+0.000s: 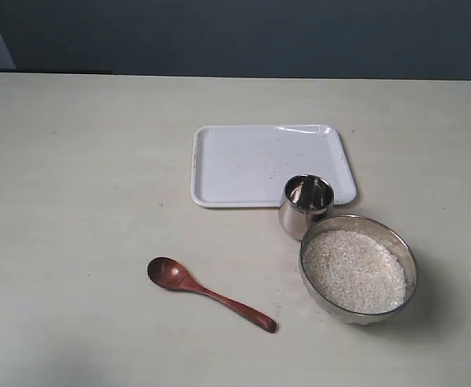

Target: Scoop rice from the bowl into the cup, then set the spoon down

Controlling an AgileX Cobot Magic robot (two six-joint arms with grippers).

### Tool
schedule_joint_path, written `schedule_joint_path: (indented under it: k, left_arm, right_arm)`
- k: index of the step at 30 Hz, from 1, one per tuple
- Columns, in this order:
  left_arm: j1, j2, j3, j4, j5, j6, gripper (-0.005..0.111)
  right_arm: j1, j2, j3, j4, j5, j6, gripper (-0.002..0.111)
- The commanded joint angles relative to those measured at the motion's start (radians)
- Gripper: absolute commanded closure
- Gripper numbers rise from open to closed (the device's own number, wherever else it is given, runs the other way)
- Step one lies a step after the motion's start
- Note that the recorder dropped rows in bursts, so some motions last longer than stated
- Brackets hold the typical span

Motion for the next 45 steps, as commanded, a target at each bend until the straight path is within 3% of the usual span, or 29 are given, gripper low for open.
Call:
schedule_joint_path:
  k: [1, 10, 15, 17, 23, 27, 34, 41, 45]
  left_arm:
    - [0.002, -0.005, -0.002, 0.003, -0.012, -0.004, 0.106]
    - [0.002, -0.005, -0.002, 0.003, -0.012, -0.004, 0.106]
    - [0.002, -0.005, -0.002, 0.003, -0.012, -0.004, 0.106]
    - [0.002, -0.005, -0.002, 0.003, -0.012, -0.004, 0.106]
    - [0.002, -0.005, -0.002, 0.003, -0.012, -0.004, 0.106]
    - [0.002, -0.005, -0.002, 0.003, -0.012, -0.004, 0.106]
    - [0.002, -0.005, -0.002, 0.003, -0.012, -0.004, 0.106]
    - [0.0, -0.005, -0.002, 0.003, -0.012, -0.004, 0.106]
    - [0.0, -0.005, -0.002, 0.003, -0.012, -0.004, 0.106]
  right_arm:
    - [-0.005, -0.004, 0.002, 0.001, -0.007, 0.0, 0.109]
    - [-0.005, -0.004, 0.002, 0.027, -0.068, 0.012, 0.109]
    - [-0.005, -0.004, 0.002, 0.536, -0.29, 0.064, 0.109]
    - [-0.005, -0.004, 0.002, 0.74, -0.298, 0.064, 0.109]
    - [-0.005, -0.004, 0.002, 0.802, -0.276, 0.064, 0.109]
    - [0.009, -0.004, -0.021, 0.798, -0.177, -0.002, 0.109]
    - [0.023, 0.119, -0.328, 0.807, 0.031, -0.492, 0.109]
    - [0.023, 0.674, -0.716, 0.83, 0.513, -0.948, 0.109]
    - [0.077, 0.987, -0.923, 0.827, 0.659, -1.009, 0.104]
